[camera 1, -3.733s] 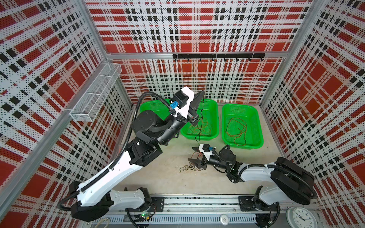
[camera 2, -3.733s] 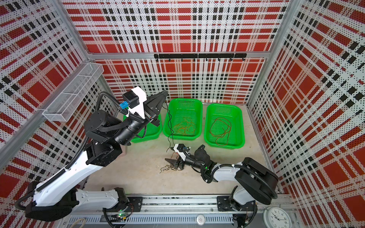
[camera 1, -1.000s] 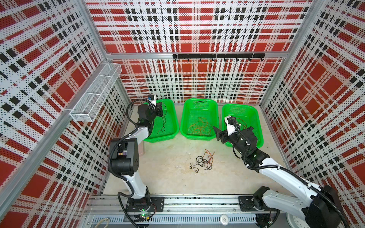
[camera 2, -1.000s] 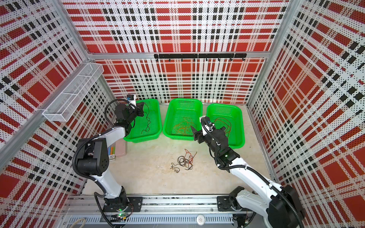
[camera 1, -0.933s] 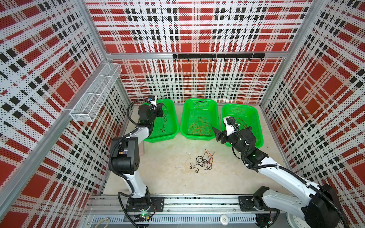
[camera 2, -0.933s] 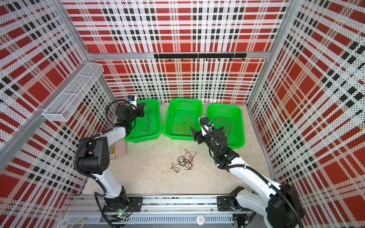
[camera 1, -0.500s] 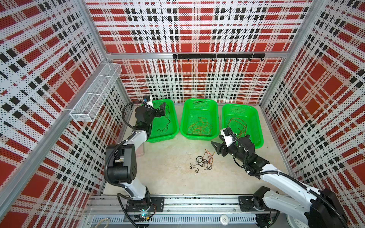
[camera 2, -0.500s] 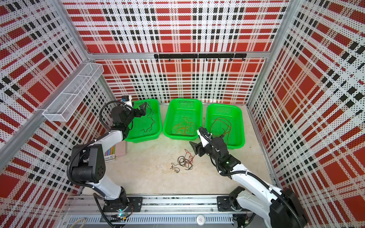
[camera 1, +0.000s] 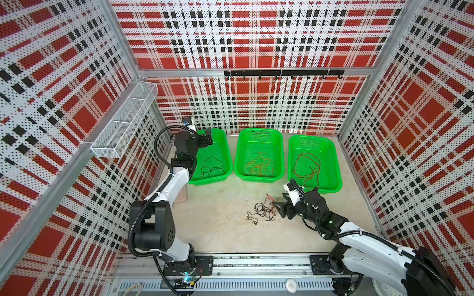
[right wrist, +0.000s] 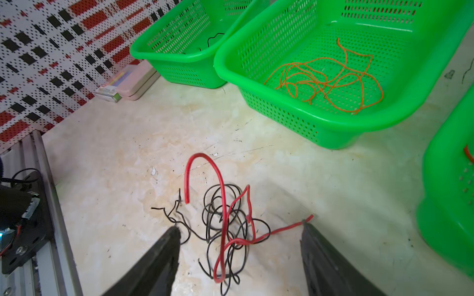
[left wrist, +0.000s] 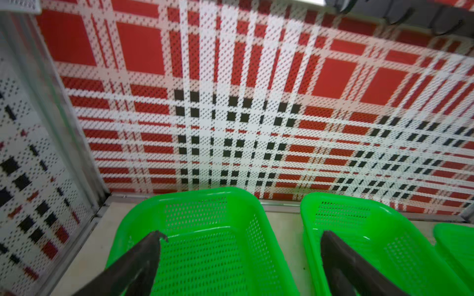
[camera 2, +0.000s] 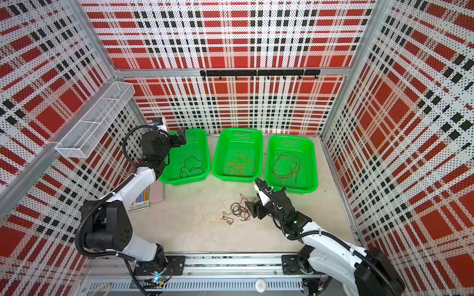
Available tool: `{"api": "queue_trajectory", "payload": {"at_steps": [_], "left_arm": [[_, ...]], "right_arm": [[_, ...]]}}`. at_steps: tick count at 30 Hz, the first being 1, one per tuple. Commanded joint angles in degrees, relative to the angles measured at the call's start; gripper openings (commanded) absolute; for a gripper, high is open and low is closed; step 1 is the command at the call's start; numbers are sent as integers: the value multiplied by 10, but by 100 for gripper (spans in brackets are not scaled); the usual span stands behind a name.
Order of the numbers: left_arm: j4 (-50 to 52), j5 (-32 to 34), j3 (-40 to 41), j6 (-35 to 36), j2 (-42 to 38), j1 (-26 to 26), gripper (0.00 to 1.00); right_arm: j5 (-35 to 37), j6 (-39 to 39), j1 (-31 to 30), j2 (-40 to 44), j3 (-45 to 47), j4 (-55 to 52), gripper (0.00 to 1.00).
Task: Untangle and sort cables by color
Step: Place the cable into the container, then untie the cable.
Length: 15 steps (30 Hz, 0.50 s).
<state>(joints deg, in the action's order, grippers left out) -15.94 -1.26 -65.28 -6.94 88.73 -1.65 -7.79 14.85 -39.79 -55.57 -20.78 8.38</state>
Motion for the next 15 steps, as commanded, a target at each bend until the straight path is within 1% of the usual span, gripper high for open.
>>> {"api": "queue_trajectory", "payload": {"at_steps": [1,3,5,7,8,9,11,13,14,15], "left_arm": [[13,11,27,13,-24,-18,98],[-23,21,62,61,-54,-56,98],[-35,19,88,92,-77,-89,98],[-41,15,114,108,-97,-119,98],[-41,15,129,116,-109,-140,98],[-42,20,144,122,-119,-156,98],[-47,36,183,137,-149,-184,98],[-62,30,230,139,-181,-209,99],[-70,23,255,143,-199,-224,97],[-70,17,274,149,-213,-237,92]], "right_arm": [[10,16,-6,-27,-15,2,74],[3,22,-8,-39,-15,13,71],[2,28,-9,-49,-13,29,68],[4,29,-9,-64,-16,35,63],[3,28,-9,-76,-21,33,58],[2,26,-9,-83,-27,29,53],[-5,18,-10,-96,-41,18,32],[-3,12,-10,-91,-46,15,19],[5,8,-10,-82,-47,16,13],[12,6,-9,-72,-49,13,10]]}}
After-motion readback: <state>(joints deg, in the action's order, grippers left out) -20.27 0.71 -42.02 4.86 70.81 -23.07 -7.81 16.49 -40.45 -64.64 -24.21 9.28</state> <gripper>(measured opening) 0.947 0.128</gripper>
